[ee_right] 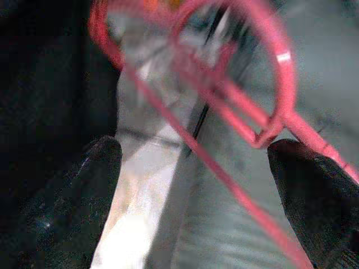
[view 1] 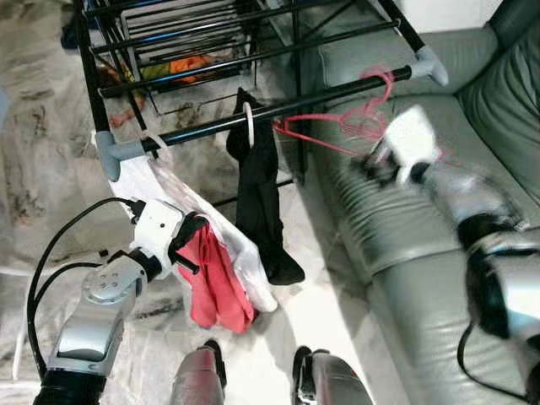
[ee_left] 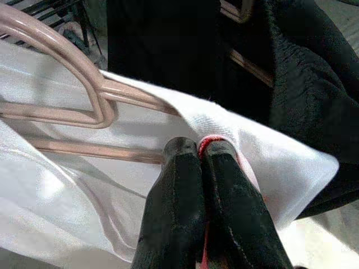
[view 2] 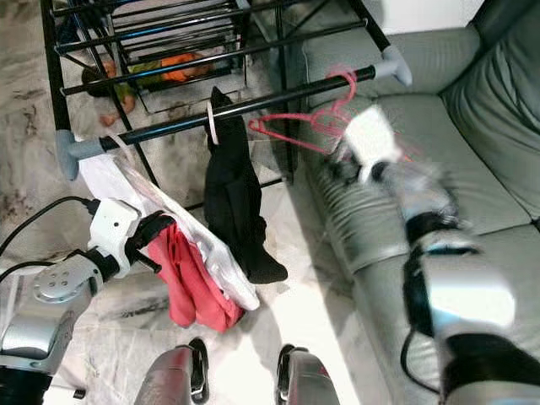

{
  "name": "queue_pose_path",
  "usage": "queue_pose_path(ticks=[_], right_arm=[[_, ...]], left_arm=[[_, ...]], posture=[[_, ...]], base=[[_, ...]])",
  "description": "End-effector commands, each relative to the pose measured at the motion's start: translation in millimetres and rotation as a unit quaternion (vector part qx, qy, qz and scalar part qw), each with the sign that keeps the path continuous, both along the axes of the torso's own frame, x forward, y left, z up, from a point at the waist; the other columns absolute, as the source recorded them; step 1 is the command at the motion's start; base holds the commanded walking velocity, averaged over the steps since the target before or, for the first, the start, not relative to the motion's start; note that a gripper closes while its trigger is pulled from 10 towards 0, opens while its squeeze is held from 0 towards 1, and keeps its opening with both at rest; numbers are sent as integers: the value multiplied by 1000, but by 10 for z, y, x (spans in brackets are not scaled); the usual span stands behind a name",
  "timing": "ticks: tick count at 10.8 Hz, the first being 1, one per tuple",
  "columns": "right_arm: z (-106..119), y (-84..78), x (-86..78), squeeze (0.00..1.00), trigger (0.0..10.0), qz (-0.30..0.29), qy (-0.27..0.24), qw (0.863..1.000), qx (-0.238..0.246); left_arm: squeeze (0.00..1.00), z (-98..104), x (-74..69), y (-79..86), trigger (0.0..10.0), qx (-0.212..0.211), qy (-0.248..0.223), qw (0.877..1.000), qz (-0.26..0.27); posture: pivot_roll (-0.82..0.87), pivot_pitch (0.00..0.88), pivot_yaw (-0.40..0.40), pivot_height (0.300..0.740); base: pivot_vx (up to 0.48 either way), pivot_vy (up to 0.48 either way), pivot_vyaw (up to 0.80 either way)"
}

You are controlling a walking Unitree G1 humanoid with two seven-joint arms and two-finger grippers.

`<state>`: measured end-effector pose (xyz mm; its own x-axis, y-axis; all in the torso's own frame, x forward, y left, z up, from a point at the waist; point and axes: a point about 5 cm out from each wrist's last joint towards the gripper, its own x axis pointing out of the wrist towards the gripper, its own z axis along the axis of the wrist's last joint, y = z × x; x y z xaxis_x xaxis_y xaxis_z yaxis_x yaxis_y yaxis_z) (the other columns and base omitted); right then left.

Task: Hang hanger

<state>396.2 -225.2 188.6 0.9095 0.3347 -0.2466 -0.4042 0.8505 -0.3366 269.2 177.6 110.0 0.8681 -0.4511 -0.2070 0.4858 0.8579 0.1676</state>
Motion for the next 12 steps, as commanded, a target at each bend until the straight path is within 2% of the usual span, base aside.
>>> queue_pose_path(ticks=[1, 2, 4, 5, 6, 8, 10, 12], right_arm=[[87, -14, 11, 0, 10000, 1, -19, 1000, 19], [68, -3, -12, 0, 10000, 18, -19, 998, 54], [96, -81, -68, 0, 10000, 28, -68, 997, 22], [105, -146, -88, 0, 10000, 22, -65, 997, 38], [8, -182, -126, 0, 10000, 24, -40, 998, 31], [-213, -165, -212, 0, 10000, 44, -9, 999, 13], [-253, -136, -204, 0, 10000, 36, 4, 999, 31], [-325, -119, -175, 0, 10000, 4, 19, 1000, 10]], left_arm=[[0, 8, -9, -19, 10000, -1, -4, 1000, -1], [0, -17, -14, -48, 10000, -4, -2, 1000, -2], [0, -35, 3, -78, 10000, -6, 0, 1000, -5], [0, -26, 35, -76, 10000, -7, -1, 1000, -5], [0, -24, 49, -79, 10000, -8, -3, 1000, -5], [0, -25, 62, -105, 10000, -10, -5, 1000, -5], [0, -31, 66, -113, 10000, -11, -5, 1000, -7], [0, -32, 82, -119, 10000, -10, -5, 1000, -7]], posture=[[85, 201, -13, 740], [76, 193, -13, 740], [65, 180, -10, 740], [60, 177, -7, 740], [52, 172, -11, 740], [48, 181, -12, 740], [47, 179, -10, 740], [46, 181, -12, 740]], base=[[0, 0, 0], [0, 0, 0], [0, 0, 0], [0, 0, 0], [0, 0, 0], [0, 0, 0], [0, 0, 0], [0, 0, 0]])
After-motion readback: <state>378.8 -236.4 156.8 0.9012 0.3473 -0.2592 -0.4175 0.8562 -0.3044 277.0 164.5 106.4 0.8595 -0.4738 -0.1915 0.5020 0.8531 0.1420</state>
